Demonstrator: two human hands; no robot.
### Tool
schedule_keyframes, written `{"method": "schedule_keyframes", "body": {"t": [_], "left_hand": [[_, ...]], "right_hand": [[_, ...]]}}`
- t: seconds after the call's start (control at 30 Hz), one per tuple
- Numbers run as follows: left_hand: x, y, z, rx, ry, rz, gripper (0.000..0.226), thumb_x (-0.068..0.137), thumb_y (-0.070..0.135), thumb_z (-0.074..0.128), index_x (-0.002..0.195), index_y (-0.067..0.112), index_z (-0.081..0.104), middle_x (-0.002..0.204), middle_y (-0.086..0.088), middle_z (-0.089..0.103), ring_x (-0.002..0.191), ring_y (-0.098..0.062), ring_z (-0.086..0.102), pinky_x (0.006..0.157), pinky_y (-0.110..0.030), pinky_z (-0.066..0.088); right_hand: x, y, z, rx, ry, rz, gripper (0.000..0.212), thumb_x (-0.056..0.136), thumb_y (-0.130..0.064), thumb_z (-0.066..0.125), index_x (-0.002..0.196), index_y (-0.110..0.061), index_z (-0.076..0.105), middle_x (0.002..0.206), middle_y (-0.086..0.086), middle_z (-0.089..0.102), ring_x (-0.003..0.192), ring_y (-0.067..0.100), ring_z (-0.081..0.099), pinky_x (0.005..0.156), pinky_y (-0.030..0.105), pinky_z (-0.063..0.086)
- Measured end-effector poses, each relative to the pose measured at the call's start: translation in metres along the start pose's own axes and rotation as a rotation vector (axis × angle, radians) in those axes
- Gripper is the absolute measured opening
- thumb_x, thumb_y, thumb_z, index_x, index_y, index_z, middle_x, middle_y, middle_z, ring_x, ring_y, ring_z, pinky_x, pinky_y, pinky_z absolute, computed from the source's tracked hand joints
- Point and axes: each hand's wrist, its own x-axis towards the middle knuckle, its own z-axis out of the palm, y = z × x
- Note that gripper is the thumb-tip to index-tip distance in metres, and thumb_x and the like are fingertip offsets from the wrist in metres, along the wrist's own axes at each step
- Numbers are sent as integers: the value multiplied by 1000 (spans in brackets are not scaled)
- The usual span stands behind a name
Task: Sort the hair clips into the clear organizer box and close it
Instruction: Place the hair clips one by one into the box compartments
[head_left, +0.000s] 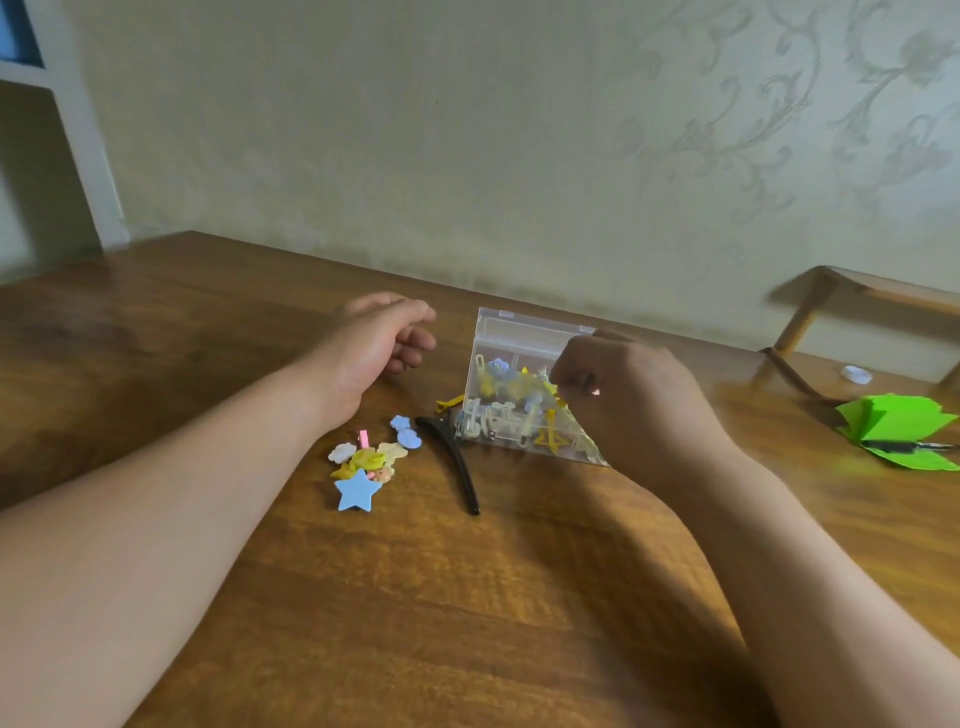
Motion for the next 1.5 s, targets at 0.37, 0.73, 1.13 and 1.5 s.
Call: {"method": "schedule_keyframes", "body": {"t": [0.37, 0.73, 1.13, 1.5], "left_hand": [[2, -1, -2, 0, -16, 15, 25, 104, 29, 60, 116, 11, 74, 86, -4, 76, 72, -15, 65, 67, -29, 49], [5, -3, -2, -5, -21, 21, 26, 103, 29, 62, 116, 10, 74, 84, -3, 76, 73, -17, 65, 67, -29, 49], [-3, 4, 2, -26, 10, -11, 30, 100, 25, 65, 118, 2, 72, 80, -5, 74, 64, -16, 60, 60, -25, 44], [-4, 6, 4, -25, 11, -21, 28, 100, 25, 63, 114, 2, 73, 73, -2, 72, 58, -14, 57, 55, -24, 40]], "right_hand": [[0, 0, -1, 172, -109, 136, 17, 103, -34, 59, 108, -37, 75, 95, -18, 75, 92, 11, 69, 84, 43, 60], [-3, -3, 0, 195, -167, 97, 18, 105, -32, 58, 112, -32, 75, 93, -15, 77, 89, 6, 67, 75, 27, 53], [-13, -56, 8, 249, -24, -220, 11, 100, -31, 67, 107, -35, 75, 103, -23, 71, 96, 2, 61, 86, 31, 51], [-21, -95, 43, 33, -200, -597, 33, 99, -34, 62, 131, -40, 69, 123, -21, 68, 123, 14, 54, 95, 45, 45]]}}
